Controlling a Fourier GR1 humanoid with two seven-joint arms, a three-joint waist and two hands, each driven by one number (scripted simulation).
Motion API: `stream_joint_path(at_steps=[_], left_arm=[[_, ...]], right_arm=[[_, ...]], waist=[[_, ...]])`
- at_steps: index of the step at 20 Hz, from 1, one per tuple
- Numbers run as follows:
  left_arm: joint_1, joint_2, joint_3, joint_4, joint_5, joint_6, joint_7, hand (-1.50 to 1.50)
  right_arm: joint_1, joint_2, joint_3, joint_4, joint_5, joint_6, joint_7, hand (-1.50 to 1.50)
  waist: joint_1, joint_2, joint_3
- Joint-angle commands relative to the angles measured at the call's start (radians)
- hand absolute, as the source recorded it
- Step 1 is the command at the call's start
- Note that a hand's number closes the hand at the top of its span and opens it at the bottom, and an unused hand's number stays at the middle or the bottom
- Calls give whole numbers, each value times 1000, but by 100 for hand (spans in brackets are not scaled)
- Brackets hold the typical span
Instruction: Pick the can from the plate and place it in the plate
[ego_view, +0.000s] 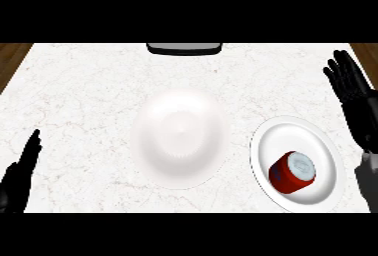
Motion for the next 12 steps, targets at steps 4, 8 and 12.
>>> stream_joint_path(at_steps=[4, 8, 12], left_arm=[[-20, -147, -72, -44, 71, -63, 106, 0], [-38, -226, -85, -58, 158, -124, 116, 0], [-55, -265, -112, -65, 177, -151, 151, 0]], right_arm=[[-31, -91, -195, 44, -77, -33, 86, 150], [100, -287, -218, 129, 232, -155, 144, 150], [223, -88, -300, 18, 192, -343, 44, -150]], waist=[[-32, -24, -5], [-90, -13, -13], [-73, -29, -5]])
